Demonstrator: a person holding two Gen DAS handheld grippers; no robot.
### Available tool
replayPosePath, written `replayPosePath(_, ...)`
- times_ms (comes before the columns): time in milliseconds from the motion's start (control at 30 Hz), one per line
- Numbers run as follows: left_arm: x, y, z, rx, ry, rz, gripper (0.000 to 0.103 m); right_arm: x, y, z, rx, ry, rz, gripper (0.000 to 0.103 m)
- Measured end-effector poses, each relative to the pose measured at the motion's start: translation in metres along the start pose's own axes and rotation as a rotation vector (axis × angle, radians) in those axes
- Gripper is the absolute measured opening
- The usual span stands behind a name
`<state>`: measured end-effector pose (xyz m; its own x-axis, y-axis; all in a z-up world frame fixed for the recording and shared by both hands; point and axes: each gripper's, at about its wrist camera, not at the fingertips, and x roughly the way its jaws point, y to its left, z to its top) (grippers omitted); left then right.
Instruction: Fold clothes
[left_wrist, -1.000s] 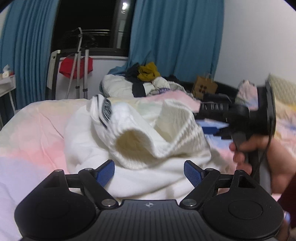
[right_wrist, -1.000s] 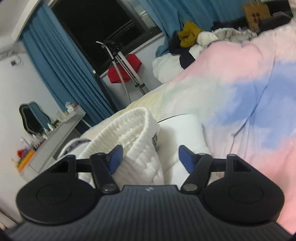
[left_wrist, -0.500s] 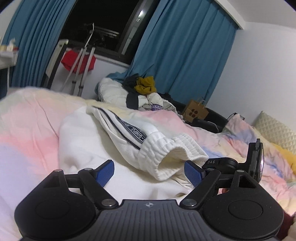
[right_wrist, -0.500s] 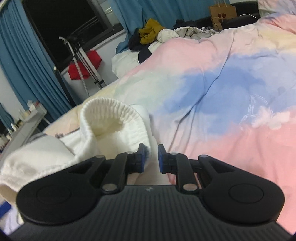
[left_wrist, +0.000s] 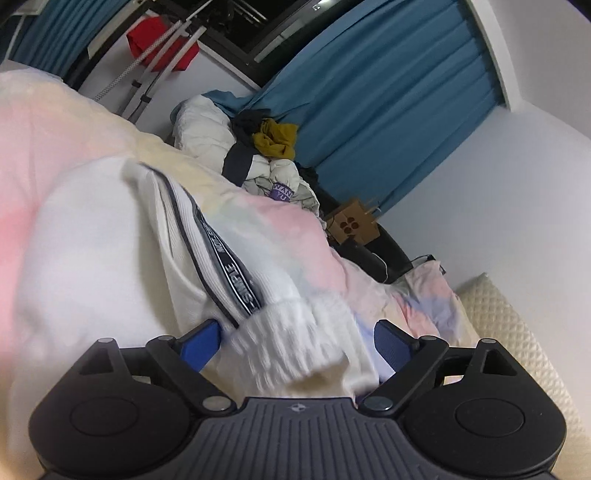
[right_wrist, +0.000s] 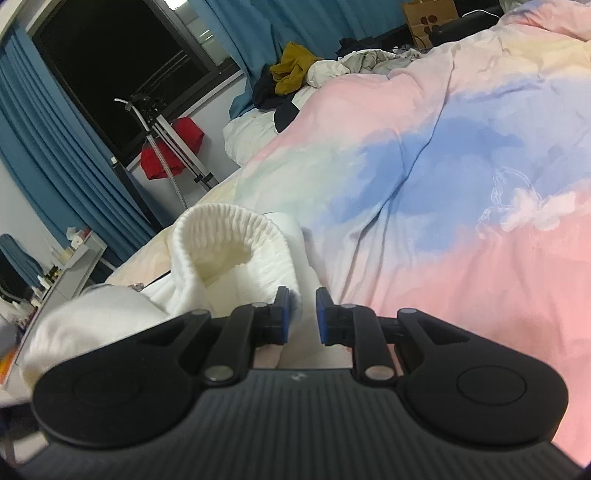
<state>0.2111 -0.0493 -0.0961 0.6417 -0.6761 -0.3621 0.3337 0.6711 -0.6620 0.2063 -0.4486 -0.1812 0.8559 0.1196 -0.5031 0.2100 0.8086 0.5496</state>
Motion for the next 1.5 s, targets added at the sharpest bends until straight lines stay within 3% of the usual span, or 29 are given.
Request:
replayPosePath(300, 0.126, -0.013, 0.066, -0.143, 0.022, 0.017, 0.092, -0.003, -0.003, 0.01, 0.059, 0.013, 0.013, 0.019)
replayPosePath(400, 0.17, -0.016, 0.071, -0.13, 0.06, 0.042, 0.091, -0.014, -0.008, 0.018, 0.065, -0.012, 0.016, 0.019)
replayPosePath(533, 0.197, -0.031, 0.061, 0.012, 0.096, 0.076, 0.092, -0.028, -0.021, 0.035, 0.077, -0.052, 0.103, 0.019)
replayPosePath(667, 0.17, -0.037, 0.053, 0.118, 0.121, 0.065, 0.092, -0.023, -0.035, 0.044, 0.147, -0.016, 0.236, 0.021)
replayPosePath(767, 0.122, -0.041, 0.04, 0.23, 0.125, 0.104, 0.092, -0.016, -0.031, 0.042, 0.128, 0.013, 0.251, 0.033)
replayPosePath(833, 0.086, -0.045, 0.028, 0.312, 0.123, 0.146, 0.092, -0.013, -0.025, 0.041, 0.105, 0.013, 0.263, 0.056)
replayPosePath(933, 0.033, -0.051, 0.0, 0.436, 0.109, 0.296, 0.092, -0.005, -0.009, 0.04, 0.031, -0.007, 0.267, 0.075)
replayPosePath(1033, -0.012, -0.047, -0.022, 0.44, 0.082, 0.445, 0.093, 0.004, 0.015, 0.037, -0.103, -0.001, 0.251, 0.075)
replayPosePath(1133, -0.043, -0.041, -0.037, 0.38, 0.063, 0.47, 0.097, 0.009, 0.037, 0.023, -0.257, -0.035, 0.179, 0.078)
replayPosePath(1267, -0.05, -0.04, -0.054, 0.403, 0.044, 0.472, 0.098, 0.013, 0.052, 0.009, -0.385, -0.056, 0.099, 0.078)
replayPosePath(1333, -0.042, -0.04, -0.058, 0.45, 0.072, 0.466, 0.098, 0.015, 0.057, 0.004, -0.434, -0.062, 0.062, 0.065)
replayPosePath(1500, -0.03, -0.037, -0.068, 0.513, 0.111, 0.46, 0.098, -0.001, 0.055, 0.01, -0.351, -0.062, 0.047, 0.038)
